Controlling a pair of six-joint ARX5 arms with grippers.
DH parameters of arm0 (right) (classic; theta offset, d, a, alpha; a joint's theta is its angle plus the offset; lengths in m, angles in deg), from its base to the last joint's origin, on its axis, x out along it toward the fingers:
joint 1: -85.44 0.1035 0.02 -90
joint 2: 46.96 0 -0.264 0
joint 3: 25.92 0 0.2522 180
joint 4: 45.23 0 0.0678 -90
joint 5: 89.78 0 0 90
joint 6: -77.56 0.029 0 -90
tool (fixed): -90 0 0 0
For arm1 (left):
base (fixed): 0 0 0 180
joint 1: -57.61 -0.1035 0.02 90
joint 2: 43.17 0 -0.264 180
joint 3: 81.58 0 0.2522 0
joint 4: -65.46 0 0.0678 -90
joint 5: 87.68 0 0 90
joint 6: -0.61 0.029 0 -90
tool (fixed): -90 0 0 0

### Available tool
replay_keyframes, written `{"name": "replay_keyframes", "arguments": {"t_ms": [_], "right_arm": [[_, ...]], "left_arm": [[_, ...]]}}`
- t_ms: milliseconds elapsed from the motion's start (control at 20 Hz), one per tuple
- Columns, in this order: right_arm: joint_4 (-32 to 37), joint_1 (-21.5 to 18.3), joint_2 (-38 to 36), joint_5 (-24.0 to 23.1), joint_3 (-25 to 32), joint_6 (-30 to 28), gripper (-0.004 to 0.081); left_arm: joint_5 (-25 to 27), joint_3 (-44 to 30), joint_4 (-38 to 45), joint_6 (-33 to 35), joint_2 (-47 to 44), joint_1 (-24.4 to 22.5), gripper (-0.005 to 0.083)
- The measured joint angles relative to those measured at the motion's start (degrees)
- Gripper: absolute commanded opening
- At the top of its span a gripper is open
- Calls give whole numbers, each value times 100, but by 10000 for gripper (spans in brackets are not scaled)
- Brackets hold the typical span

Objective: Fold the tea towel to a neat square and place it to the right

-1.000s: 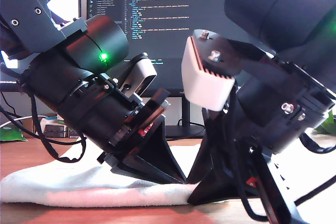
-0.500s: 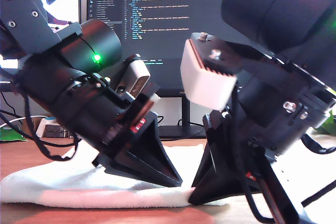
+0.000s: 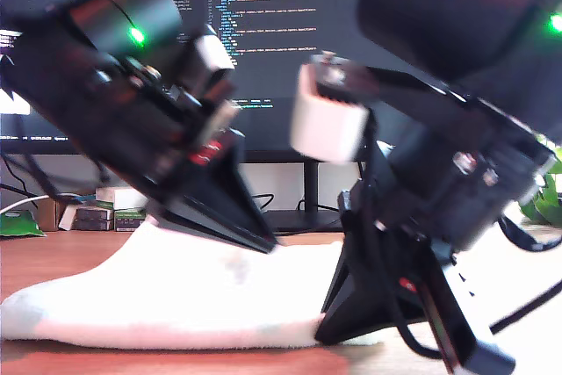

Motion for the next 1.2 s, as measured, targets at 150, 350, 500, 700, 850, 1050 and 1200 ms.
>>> {"name": "replay_keyframes", "arguments": {"t_ms": [150,350,500,700,850,1050,1200], "right_arm": [[-710,7,-138,11,-153,57,-13],[-1119,7,-225,13,-269,402,-13],[-1287,7,-225,11,-553,603,-13],[-1794,4,-225,11,-1073,667,-13],[-2020,-2,-225,4,-1252,918,-13],[-2094,-264,-225,-4,-1646,1029,-13],[-2063,-522,-225,-4,-1906,1032,-13]], "left_arm": [[345,0,-511,240,-553,0,-23],[433,0,-887,385,-898,4,-23],[535,-87,-990,415,-1021,22,-23],[942,-946,-684,267,-1582,291,-23],[1246,-1102,-723,245,-1882,570,-23],[1624,-1091,-693,245,-2015,844,-23],[1668,-1091,-710,245,-2015,879,39]]}}
